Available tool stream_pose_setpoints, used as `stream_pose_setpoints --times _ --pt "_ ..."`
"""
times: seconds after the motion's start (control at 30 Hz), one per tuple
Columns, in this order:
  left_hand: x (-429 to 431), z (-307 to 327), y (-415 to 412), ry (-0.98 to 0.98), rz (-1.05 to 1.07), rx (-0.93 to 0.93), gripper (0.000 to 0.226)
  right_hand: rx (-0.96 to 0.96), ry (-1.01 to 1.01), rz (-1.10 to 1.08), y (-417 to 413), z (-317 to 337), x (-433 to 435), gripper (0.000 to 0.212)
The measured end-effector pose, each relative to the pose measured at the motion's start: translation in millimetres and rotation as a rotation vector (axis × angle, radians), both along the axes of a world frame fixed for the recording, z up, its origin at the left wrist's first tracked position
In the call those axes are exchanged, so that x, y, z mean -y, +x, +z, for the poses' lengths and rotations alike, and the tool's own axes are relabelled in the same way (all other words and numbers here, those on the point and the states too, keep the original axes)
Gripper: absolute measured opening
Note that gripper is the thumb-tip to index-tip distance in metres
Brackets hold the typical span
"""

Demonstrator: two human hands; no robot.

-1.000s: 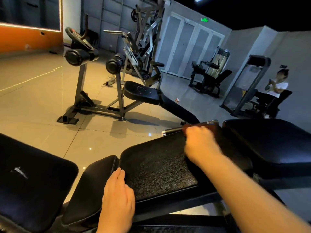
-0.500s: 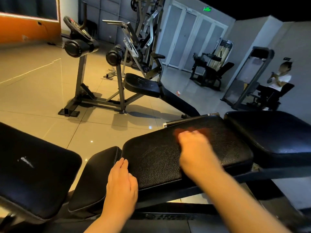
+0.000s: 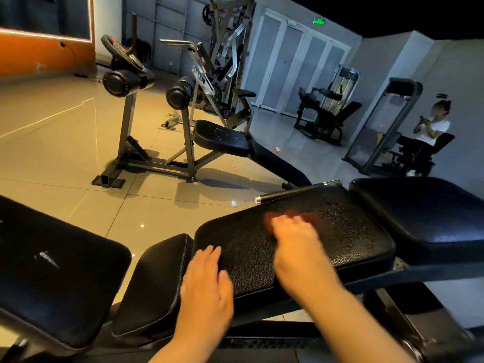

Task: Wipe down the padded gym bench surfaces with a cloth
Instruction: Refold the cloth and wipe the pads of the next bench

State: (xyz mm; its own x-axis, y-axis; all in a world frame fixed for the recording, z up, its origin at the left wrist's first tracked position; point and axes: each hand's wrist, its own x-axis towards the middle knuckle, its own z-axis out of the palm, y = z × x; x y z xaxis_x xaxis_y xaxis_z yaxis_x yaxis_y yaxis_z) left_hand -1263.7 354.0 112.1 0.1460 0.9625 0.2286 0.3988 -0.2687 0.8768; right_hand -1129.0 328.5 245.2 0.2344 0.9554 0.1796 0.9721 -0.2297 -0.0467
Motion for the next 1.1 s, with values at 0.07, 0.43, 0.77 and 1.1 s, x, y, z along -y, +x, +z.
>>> stream_pose_setpoints --times 0.07,0.43,0.77,1.1 --pt "10 25 9 -0.063 -0.157 0.152 0.048 -0.297 -0.059 0.174 -20 -10 -2 0.054" --pt "-25 70 61 -0.253 -0.134 0.008 0.063 0.115 0.132 -0.006 111 60 30 0.049" --pt "-32 107 105 0.051 -0.326 -0.153 0.048 0.106 0.132 -0.015 122 43 19 0.064" --pt "-34 142 163 0.217 -0.518 -0.091 0.053 -0.06 0.192 -0.061 122 42 24 0.057"
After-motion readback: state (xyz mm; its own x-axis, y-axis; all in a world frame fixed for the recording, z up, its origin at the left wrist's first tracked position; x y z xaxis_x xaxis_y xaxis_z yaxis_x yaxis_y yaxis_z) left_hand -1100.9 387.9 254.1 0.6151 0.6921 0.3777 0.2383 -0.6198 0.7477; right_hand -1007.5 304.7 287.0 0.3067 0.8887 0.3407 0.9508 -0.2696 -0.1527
